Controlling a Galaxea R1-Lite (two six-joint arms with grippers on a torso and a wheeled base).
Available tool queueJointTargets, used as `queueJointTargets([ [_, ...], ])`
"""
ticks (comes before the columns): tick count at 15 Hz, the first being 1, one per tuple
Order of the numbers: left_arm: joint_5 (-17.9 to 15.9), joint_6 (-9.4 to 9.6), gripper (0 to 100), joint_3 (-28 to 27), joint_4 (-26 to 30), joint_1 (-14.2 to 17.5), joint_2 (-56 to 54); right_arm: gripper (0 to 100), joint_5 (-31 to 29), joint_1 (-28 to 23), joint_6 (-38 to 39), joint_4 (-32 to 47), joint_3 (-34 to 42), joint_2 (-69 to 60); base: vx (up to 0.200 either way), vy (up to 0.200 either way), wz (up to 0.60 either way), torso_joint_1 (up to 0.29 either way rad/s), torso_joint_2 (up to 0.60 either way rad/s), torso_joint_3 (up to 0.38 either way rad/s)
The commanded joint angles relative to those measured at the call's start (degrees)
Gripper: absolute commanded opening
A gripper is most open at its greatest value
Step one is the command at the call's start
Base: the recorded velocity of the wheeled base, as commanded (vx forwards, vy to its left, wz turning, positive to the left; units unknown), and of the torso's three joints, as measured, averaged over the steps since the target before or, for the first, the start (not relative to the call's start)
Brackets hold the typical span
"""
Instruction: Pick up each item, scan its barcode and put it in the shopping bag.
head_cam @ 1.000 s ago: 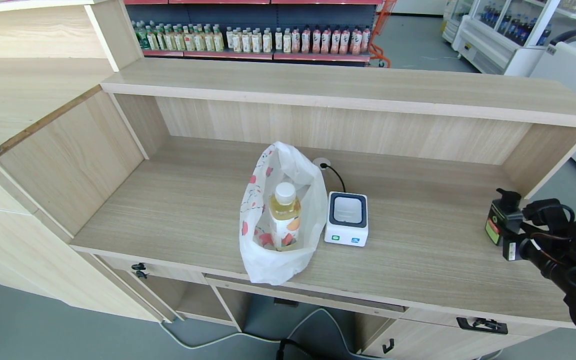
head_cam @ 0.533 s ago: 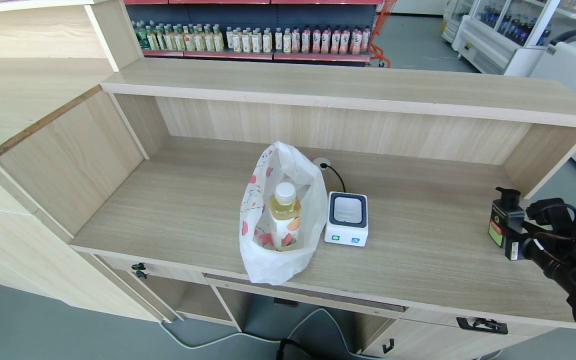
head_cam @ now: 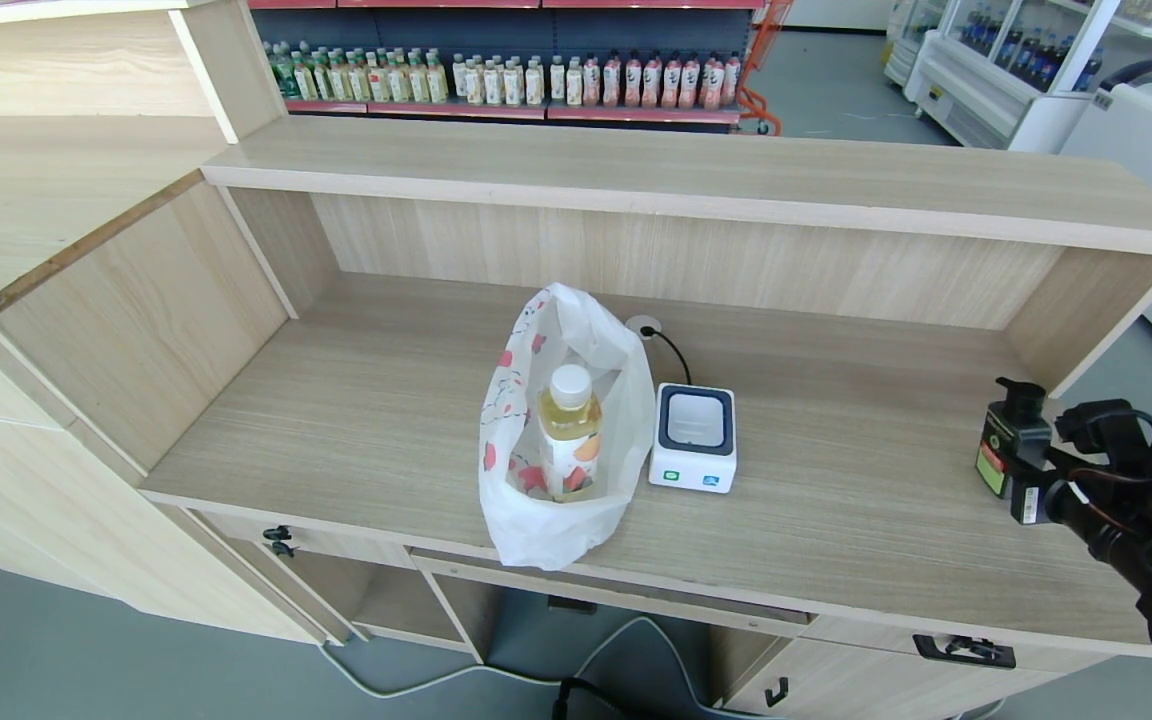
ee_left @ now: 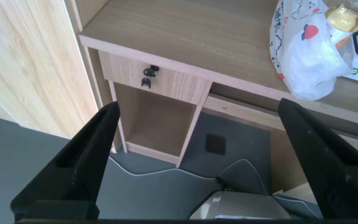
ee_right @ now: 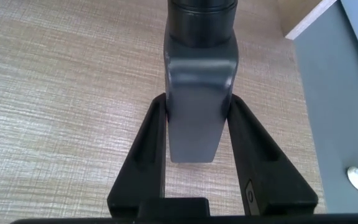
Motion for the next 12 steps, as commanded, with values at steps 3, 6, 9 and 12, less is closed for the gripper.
queueJointTargets([
  [3,0.01,-0.04,100,0.01,0.00,0.00,-0.02,0,0.03,-0.49,0.20,-0.03,2.07,-0.05,0.000,0.000,0.00,0.000,0.00,0.000],
  [6,0.01,-0.04,100,0.01,0.00,0.00,-0.02,100,0.03,-0.49,0.38,-0.03,1.89,-0.05,0.000,0.000,0.00,0.000,0.00,0.000],
  [9,0.01,-0.04,100,0.01,0.00,0.00,-0.02,100,0.03,-0.75,1.17,-0.03,0.84,0.03,0.000,0.000,0.00,0.000,0.00,0.000],
  [12,0.01,-0.04,100,0.01,0.00,0.00,-0.02,100,0.03,-0.75,1.26,-0.03,-1.80,1.09,0.000,0.000,0.00,0.000,0.00,0.000],
])
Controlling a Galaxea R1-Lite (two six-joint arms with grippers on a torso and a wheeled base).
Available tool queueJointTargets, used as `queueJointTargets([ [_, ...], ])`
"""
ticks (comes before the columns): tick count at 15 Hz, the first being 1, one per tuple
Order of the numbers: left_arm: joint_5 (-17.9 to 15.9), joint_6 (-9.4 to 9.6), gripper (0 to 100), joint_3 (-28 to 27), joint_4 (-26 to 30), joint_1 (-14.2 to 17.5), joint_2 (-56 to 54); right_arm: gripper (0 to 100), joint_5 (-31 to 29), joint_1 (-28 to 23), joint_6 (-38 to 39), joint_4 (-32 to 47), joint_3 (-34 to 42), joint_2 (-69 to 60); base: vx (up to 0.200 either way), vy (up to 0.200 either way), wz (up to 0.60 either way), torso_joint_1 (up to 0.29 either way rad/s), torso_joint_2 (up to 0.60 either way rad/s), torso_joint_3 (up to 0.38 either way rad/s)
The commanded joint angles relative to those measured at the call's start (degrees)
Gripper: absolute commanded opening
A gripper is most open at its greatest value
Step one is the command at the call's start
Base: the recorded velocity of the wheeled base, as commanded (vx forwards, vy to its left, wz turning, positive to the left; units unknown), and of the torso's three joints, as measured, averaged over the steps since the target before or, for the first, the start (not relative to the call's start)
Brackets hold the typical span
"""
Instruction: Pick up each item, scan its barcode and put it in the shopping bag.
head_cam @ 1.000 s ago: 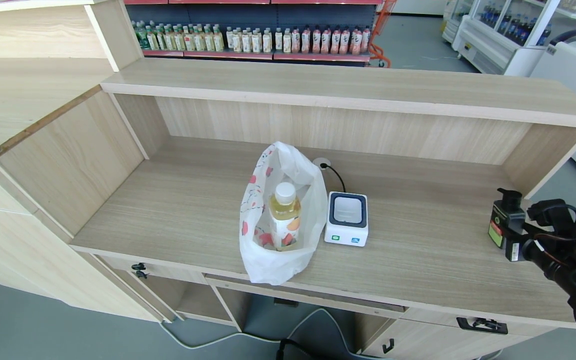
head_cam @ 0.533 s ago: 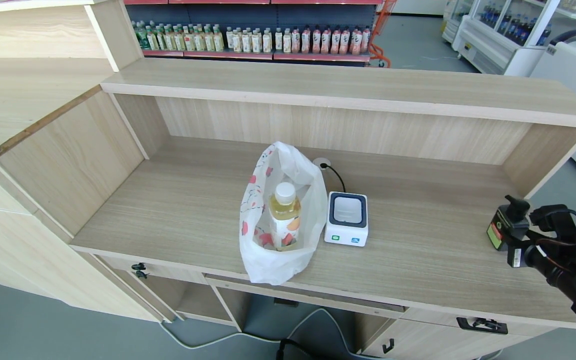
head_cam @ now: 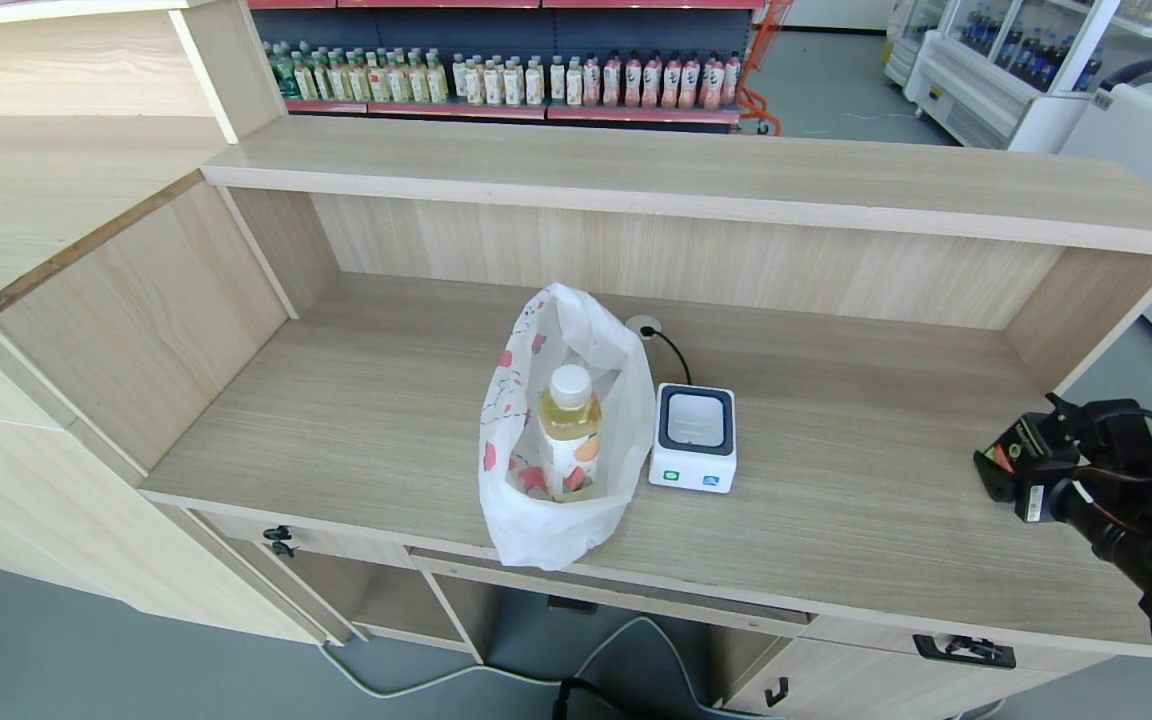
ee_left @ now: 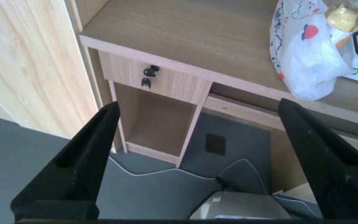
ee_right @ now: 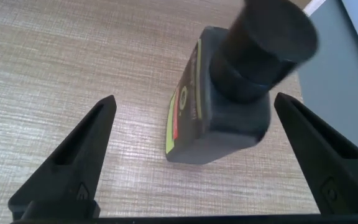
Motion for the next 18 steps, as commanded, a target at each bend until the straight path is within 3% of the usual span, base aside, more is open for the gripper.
queueJointTargets([
  [1,0.01,-0.02,100,0.01,0.00,0.00,-0.02,100,0.01,0.08,0.23,-0.06,-1.59,1.18,0.000,0.000,0.00,0.000,0.00,0.000],
  [12,0.01,-0.02,100,0.01,0.00,0.00,-0.02,100,0.01,1.22,0.58,-0.06,-6.51,5.39,0.000,0.000,0.00,0.000,0.00,0.000],
  [13,0.01,-0.02,100,0.01,0.00,0.00,-0.02,0,0.01,1.40,0.58,-0.06,-6.60,5.57,0.000,0.000,0.00,0.000,0.00,0.000],
  [18,0.01,-0.02,100,0.01,0.00,0.00,-0.02,0,-0.08,1.48,0.32,-0.06,-8.62,6.27,0.000,0.000,0.00,0.000,0.00,0.000],
])
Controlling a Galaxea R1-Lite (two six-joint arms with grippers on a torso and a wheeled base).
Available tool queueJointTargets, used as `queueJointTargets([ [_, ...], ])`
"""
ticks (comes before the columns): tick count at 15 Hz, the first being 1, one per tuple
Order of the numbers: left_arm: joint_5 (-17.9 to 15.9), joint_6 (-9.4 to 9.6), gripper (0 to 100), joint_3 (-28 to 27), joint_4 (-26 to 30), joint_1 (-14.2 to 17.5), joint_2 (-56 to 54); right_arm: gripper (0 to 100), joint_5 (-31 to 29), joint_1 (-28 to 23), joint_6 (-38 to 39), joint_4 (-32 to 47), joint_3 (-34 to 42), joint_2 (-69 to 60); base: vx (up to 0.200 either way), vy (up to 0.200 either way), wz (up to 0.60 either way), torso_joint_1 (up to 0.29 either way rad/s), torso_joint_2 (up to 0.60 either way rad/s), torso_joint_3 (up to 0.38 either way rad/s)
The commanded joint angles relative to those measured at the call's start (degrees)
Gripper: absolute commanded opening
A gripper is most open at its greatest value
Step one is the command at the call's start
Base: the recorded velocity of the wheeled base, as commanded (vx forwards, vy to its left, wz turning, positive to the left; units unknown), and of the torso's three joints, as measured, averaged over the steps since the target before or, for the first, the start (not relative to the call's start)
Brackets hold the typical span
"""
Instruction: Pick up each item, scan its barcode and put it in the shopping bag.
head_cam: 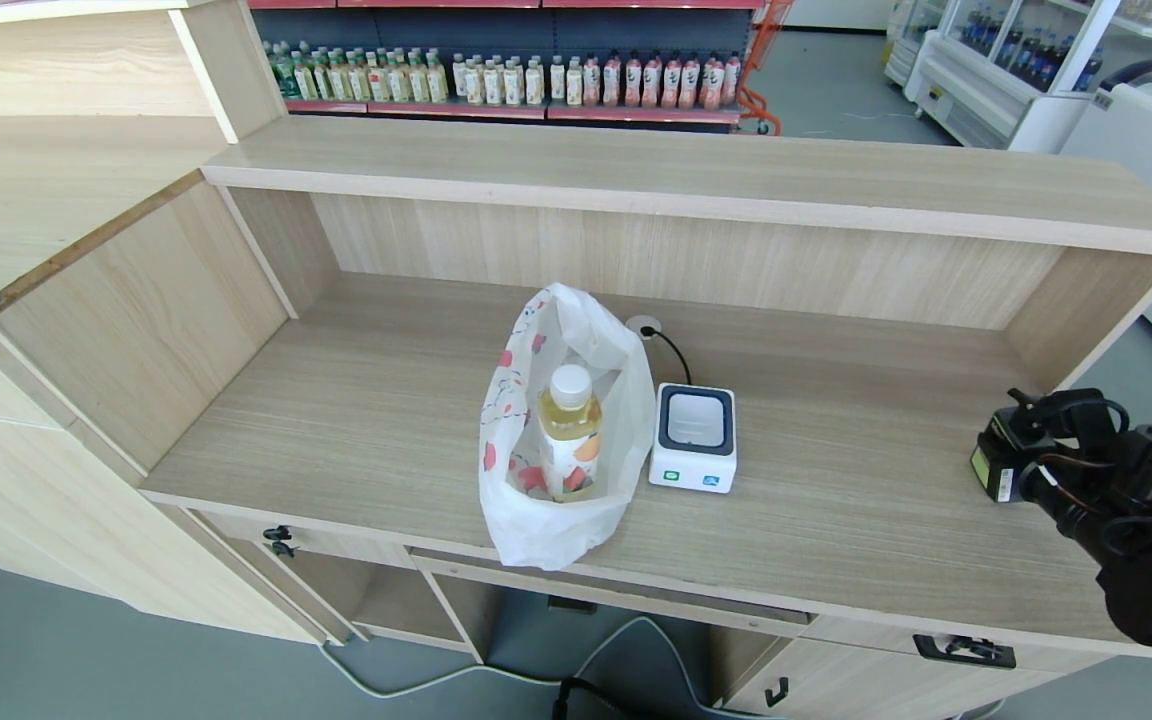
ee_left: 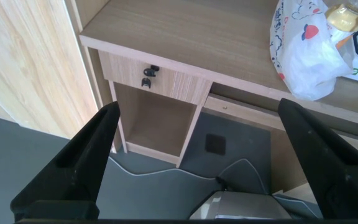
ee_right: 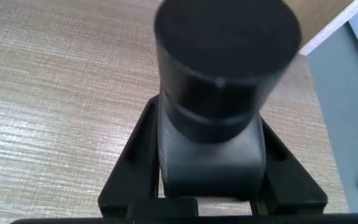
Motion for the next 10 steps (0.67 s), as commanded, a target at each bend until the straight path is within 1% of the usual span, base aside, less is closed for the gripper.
queueJointTargets([
  [1,0.01,-0.02,100,0.01,0.02,0.00,-0.02,0,0.03,-0.02,0.01,-0.06,-0.71,0.44,0.000,0.000,0.00,0.000,0.00,0.000],
  [3,0.01,-0.02,100,0.01,0.02,0.00,-0.02,0,-0.06,-0.19,-1.39,-0.06,-0.53,-0.53,0.000,0.000,0.00,0.000,0.00,0.000],
  [5,0.01,-0.02,100,0.01,0.02,0.00,-0.02,0,0.12,-0.46,-6.40,-0.06,1.05,-4.84,0.000,0.000,0.00,0.000,0.00,0.000],
  [6,0.01,-0.02,100,0.01,0.02,0.00,-0.02,0,0.12,-0.37,-7.55,-0.06,2.81,-7.56,0.000,0.000,0.00,0.000,0.00,0.000],
  [7,0.01,-0.02,100,0.01,0.02,0.00,-0.02,0,0.12,0.07,-9.22,-0.06,5.36,-11.87,0.000,0.000,0.00,0.000,0.00,0.000],
  [8,0.01,-0.02,100,0.01,0.02,0.00,-0.02,0,0.30,0.42,-11.59,-0.06,9.22,-17.23,0.000,0.000,0.00,0.000,0.00,0.000],
  [9,0.01,-0.02,100,0.01,0.02,0.00,-0.02,0,1.70,1.04,-14.84,-0.06,13.88,-22.50,0.000,0.000,0.00,0.000,0.00,0.000],
  [10,0.01,-0.02,100,0.01,0.02,0.00,-0.02,0,6.18,1.39,-16.95,-0.06,18.19,-27.78,0.000,0.000,0.00,0.000,0.00,0.000],
])
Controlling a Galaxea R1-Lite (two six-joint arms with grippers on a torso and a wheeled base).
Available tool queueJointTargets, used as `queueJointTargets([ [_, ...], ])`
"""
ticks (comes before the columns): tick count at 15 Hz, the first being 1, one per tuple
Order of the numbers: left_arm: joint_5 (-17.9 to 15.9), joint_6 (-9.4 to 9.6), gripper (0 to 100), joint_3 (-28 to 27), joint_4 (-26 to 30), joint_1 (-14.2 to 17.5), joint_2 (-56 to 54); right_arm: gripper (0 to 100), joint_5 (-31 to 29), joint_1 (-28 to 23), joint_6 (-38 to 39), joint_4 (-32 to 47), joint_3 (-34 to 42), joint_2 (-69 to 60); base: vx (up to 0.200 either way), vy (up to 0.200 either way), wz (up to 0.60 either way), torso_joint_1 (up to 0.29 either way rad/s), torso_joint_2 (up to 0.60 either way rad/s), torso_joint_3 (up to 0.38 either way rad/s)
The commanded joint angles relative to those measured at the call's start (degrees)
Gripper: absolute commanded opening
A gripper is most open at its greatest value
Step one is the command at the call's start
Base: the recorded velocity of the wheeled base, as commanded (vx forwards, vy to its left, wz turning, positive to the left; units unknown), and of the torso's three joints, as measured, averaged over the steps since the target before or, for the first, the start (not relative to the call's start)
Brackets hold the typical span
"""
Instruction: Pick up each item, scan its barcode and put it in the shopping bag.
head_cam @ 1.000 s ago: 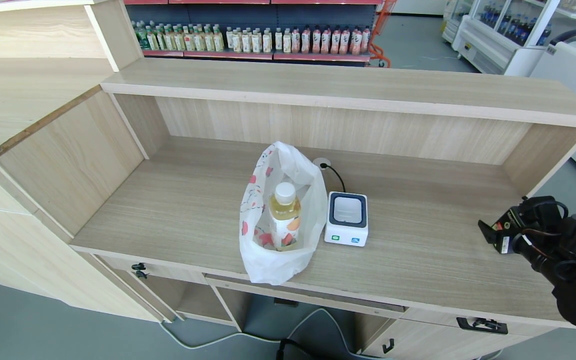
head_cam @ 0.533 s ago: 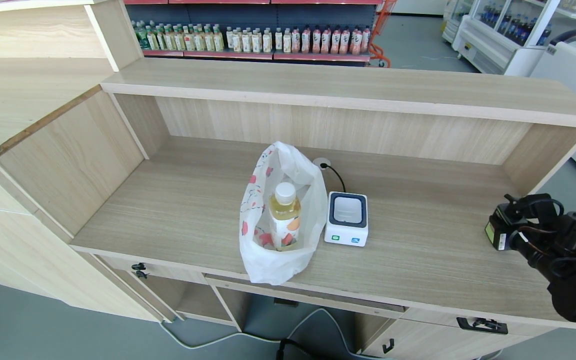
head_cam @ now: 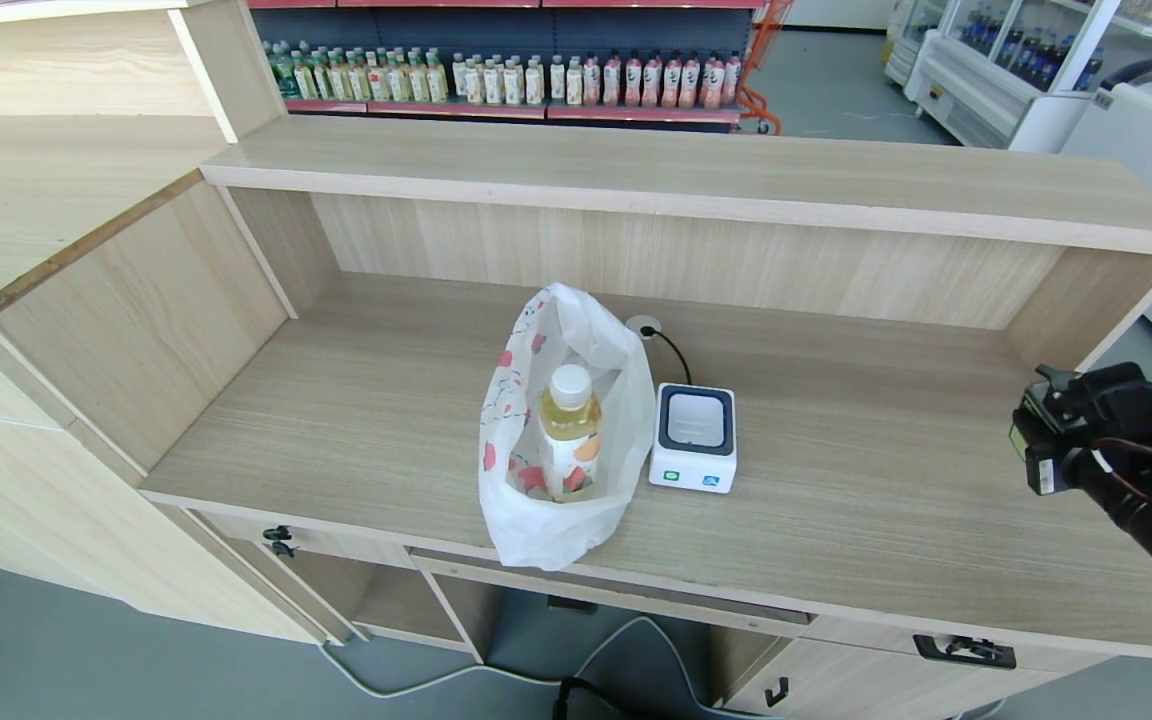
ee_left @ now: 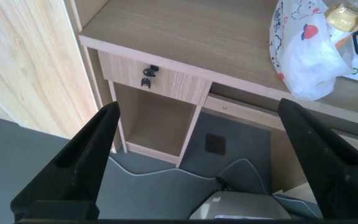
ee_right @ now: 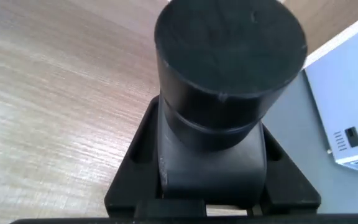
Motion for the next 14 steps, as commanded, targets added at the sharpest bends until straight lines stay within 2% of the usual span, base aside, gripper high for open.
queueJointTargets([
  [1,0.01,-0.02,100,0.01,0.00,0.00,-0.02,0,10.05,2.18,-4.82,1.31,9.67,-18.10,0.000,0.000,0.00,0.000,0.00,0.000],
  [3,0.01,-0.02,100,0.01,0.00,0.00,-0.02,0,11.64,4.73,-5.61,6.23,13.45,-26.62,0.000,0.000,0.00,0.000,0.00,0.000],
  [5,0.01,-0.02,100,0.01,0.00,0.00,-0.02,0,12.87,7.71,-8.60,6.94,14.07,-29.70,0.000,0.000,0.00,0.000,0.00,0.000],
  [10,0.01,-0.02,100,0.01,0.00,0.00,-0.02,0,32.82,14.48,-28.72,7.46,4.40,-26.27,0.000,0.000,0.00,0.000,0.00,0.000],
  [11,0.01,-0.02,100,0.01,0.00,0.00,-0.02,0,34.49,15.89,-31.27,7.55,3.52,-25.66,0.000,0.000,0.00,0.000,0.00,0.000],
  [14,0.01,-0.02,100,0.01,0.00,0.00,-0.02,0,34.40,23.01,-40.32,7.29,3.26,-26.80,0.000,0.000,0.00,0.000,0.00,0.000],
])
